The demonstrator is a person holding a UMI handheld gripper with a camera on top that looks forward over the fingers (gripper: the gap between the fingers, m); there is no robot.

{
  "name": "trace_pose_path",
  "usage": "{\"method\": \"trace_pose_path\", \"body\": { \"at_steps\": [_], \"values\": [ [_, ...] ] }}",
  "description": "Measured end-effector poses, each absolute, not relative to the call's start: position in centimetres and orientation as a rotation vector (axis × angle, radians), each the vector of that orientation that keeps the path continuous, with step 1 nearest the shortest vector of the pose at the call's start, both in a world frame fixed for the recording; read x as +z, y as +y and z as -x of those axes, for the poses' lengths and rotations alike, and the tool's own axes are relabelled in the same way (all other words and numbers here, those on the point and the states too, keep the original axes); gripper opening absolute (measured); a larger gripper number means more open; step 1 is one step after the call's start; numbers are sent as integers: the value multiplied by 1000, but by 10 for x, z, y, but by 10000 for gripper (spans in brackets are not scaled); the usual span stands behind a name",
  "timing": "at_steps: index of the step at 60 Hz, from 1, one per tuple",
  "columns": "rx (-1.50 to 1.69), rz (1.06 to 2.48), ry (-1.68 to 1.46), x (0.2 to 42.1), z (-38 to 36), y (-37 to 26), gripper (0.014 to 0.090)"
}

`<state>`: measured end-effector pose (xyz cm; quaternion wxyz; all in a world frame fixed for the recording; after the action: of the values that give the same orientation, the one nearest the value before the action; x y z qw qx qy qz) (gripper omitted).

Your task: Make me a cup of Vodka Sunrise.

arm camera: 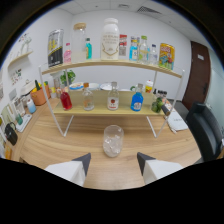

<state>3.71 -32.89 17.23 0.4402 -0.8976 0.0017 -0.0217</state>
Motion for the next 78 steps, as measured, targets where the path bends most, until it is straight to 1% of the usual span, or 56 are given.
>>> {"method": "trace_pose_path", "body": {
  "at_steps": [17,22,30,41,51,67,70,75,77,78],
  "values": [
    [-44,2230,52,169,-27,-343,864],
    [-29,2238,50,165,-10,-348,847],
    [12,2210,47,164,34,-339,850],
    [82,2086,38,180,88,-293,852],
    [121,1973,17,194,120,-238,850],
    [103,1894,-5,198,140,-152,848],
    [103,1892,-8,199,142,-141,832],
    [85,1894,-19,192,144,-123,761],
    [82,1891,-26,191,146,-117,722],
    [80,1891,-29,190,147,-115,689]
  ]
}}
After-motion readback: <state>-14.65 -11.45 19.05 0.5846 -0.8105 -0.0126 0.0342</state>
